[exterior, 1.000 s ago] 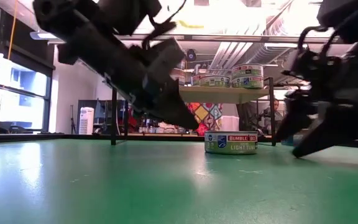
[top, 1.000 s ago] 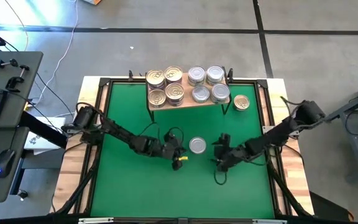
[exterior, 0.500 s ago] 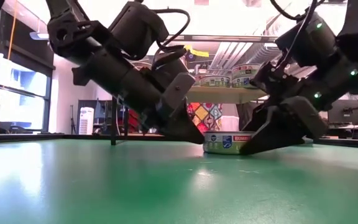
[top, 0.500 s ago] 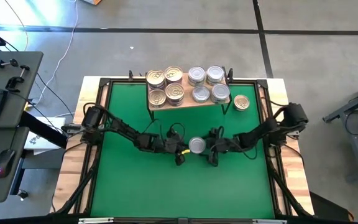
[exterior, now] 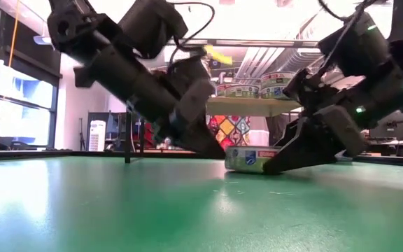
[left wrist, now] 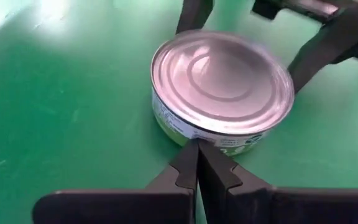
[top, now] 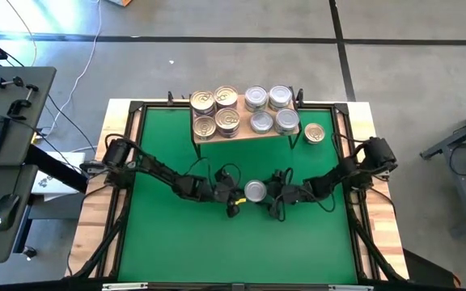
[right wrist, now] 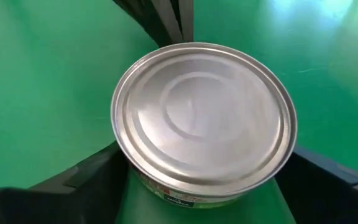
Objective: Stack canned seafood by type on shelf
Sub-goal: Stack the green tuna can on top of the other green tuna can on the shelf
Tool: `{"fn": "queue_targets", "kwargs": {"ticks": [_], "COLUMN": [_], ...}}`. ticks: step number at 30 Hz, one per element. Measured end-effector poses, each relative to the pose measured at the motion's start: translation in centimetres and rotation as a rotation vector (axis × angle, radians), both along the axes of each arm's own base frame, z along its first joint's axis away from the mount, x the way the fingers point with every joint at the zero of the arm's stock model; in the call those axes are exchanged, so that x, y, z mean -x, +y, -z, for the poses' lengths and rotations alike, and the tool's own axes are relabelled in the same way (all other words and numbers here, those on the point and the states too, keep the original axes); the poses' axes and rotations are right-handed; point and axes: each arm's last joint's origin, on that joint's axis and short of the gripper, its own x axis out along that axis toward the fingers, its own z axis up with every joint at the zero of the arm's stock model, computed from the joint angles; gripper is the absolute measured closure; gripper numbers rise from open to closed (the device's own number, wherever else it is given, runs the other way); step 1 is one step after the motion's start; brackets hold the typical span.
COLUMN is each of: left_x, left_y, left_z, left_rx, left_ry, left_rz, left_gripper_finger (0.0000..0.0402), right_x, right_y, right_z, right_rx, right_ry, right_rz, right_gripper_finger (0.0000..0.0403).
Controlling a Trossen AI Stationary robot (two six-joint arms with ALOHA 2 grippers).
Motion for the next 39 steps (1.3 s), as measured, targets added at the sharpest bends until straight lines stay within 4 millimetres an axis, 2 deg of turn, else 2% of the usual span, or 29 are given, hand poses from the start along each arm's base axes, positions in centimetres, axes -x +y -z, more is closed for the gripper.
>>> {"fn": "queue_targets", "kwargs": {"ticks": [11, 15, 19, 21, 25, 29, 31, 35, 39], "left_x": [1.3, 1.7, 2.4, 3.0, 3.5, 2.8, 1.9, 0.5, -0.4], "left_y": [-1.3, -1.7, -2.1, -2.0, -1.1, 0.4, 1.7, 5.1, 9.1], "left_z": [-2.3, -3.8, -7.2, -9.7, -16.0, -21.5, -23.7, -26.1, -26.5], "left_rx": [-0.003, -0.023, -0.052, -0.074, -0.167, -0.329, -0.391, -0.440, -0.393], "left_ry": [0.055, 0.022, -0.065, -0.118, -0.203, -0.201, -0.180, -0.116, -0.103], "left_rz": [0.014, 0.019, 0.046, 0.055, 0.080, 0.107, 0.099, 0.090, 0.104], "left_gripper_finger": [0.0401, 0.0401, 0.0401, 0.0401, 0.0401, 0.0401, 0.0401, 0.0401, 0.0401], "right_x": [1.8, 2.3, 2.9, 3.0, 2.8, 2.1, 1.7, 0.7, -0.4], "right_y": [3.0, 3.3, 2.6, 1.7, -1.0, -4.1, -5.8, -9.3, -12.3], "right_z": [-0.1, -2.4, -5.9, -8.2, -13.4, -18.1, -19.8, -22.1, -23.0], "right_rx": [-0.017, 0.001, 0.056, 0.084, 0.154, 0.215, 0.232, 0.256, 0.255], "right_ry": [0.002, -0.059, -0.139, -0.187, -0.204, -0.154, -0.104, -0.034, 0.032], "right_rz": [0.041, 0.057, 0.070, 0.094, 0.159, 0.209, 0.223, 0.274, 0.299], "right_gripper_finger": [0.0068, 0.0069, 0.0070, 0.0070, 0.0070, 0.0070, 0.0070, 0.0070, 0.0070]}}
